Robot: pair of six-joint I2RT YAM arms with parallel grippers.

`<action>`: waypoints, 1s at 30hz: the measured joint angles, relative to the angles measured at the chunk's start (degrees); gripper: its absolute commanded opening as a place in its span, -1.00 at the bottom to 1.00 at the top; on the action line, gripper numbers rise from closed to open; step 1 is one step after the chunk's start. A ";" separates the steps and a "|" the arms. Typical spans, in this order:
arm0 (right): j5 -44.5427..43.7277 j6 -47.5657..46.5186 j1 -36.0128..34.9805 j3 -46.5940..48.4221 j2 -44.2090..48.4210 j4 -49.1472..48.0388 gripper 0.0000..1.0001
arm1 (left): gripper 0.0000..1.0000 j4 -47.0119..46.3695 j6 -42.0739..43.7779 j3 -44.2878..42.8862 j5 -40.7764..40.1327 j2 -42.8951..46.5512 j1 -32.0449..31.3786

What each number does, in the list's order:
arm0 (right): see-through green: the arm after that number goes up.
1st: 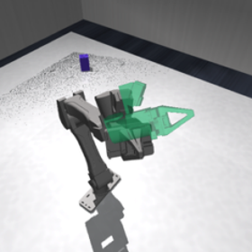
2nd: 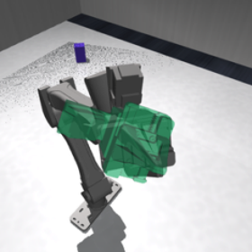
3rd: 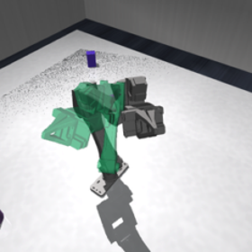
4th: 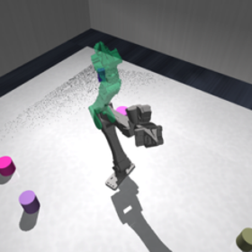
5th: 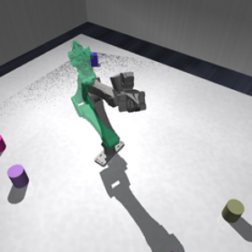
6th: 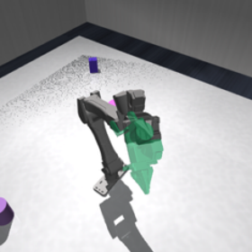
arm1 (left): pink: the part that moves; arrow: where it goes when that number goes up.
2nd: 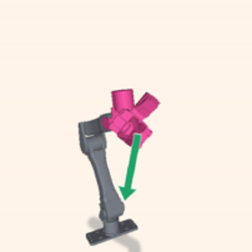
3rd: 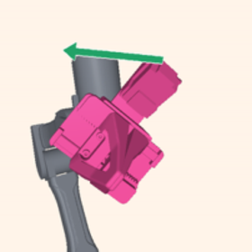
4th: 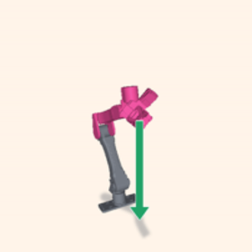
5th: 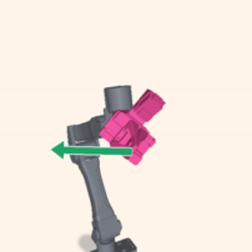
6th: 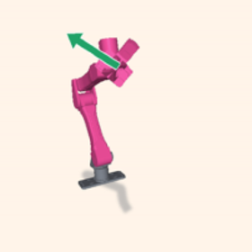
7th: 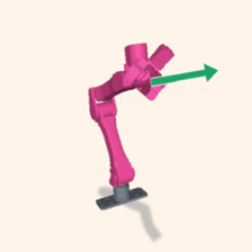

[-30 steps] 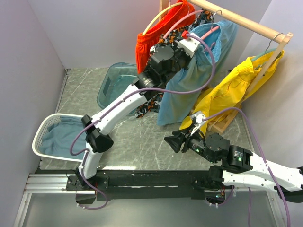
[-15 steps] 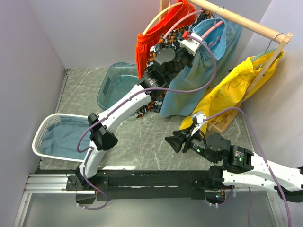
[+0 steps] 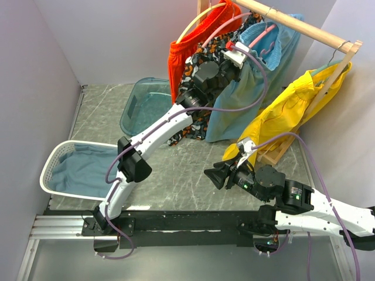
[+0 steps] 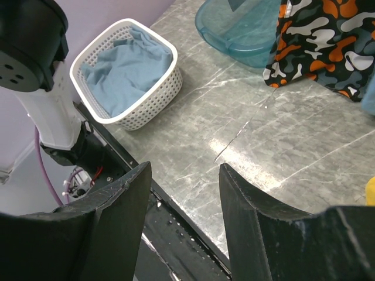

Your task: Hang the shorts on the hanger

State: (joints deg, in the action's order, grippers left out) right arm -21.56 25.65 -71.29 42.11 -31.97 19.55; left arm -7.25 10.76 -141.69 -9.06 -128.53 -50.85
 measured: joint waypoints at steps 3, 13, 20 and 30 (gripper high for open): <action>-0.02 0.24 -0.11 0.00 0.00 0.28 0.14 | -0.98 -1.44 -0.83 -0.22 0.50 -0.81 0.57; -0.26 0.46 -0.20 -0.02 -0.20 1.14 0.14 | -0.92 -4.74 -3.48 -0.22 1.84 -2.71 2.36; -0.61 0.44 -0.22 -0.02 -0.42 1.16 0.15 | -0.49 -6.60 -4.63 -0.22 2.36 -3.58 2.58; -1.55 0.44 -0.22 -0.02 -0.72 1.16 0.17 | 0.62 -11.19 -6.38 5.25 3.72 -0.61 2.69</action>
State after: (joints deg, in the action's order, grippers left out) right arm -23.11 26.09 -71.50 42.09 -32.69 20.71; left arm -18.44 4.38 -136.44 -5.34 -129.14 -48.16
